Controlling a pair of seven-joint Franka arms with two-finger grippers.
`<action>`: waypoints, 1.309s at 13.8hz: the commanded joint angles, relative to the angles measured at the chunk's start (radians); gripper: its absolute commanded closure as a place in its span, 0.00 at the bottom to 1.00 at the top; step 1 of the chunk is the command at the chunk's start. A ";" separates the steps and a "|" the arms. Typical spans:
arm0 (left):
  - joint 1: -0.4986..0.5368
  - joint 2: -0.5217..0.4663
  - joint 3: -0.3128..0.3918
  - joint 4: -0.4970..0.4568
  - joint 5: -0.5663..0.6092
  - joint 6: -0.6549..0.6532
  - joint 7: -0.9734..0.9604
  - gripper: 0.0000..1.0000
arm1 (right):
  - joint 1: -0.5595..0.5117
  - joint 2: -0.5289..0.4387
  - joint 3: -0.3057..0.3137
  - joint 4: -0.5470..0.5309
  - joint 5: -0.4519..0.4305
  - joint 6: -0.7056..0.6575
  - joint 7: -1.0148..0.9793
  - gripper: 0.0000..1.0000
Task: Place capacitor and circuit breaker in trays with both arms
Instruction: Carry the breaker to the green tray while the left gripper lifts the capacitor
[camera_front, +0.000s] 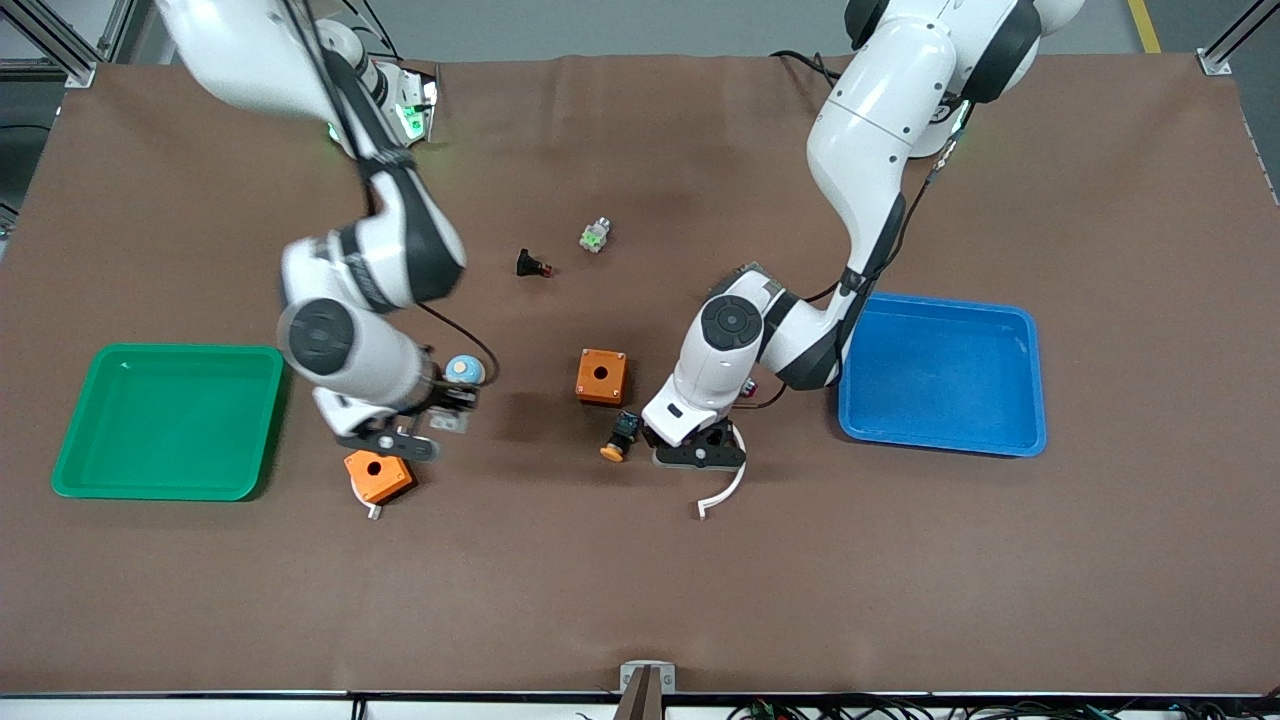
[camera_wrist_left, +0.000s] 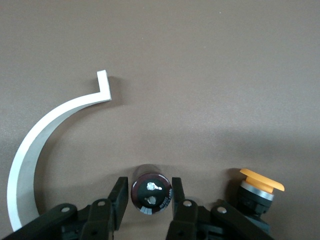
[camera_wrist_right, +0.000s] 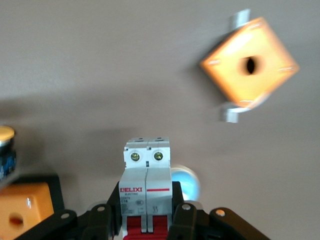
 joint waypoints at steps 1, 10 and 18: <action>-0.006 0.013 0.009 0.023 0.024 0.005 -0.018 0.65 | -0.144 -0.105 0.013 -0.047 -0.015 -0.082 -0.246 1.00; 0.133 -0.196 -0.003 -0.027 0.013 -0.220 -0.101 1.00 | -0.506 -0.135 0.011 -0.165 -0.107 0.089 -0.865 1.00; 0.545 -0.577 -0.164 -0.519 -0.001 -0.242 0.431 1.00 | -0.600 0.015 0.011 -0.230 -0.110 0.299 -0.985 0.99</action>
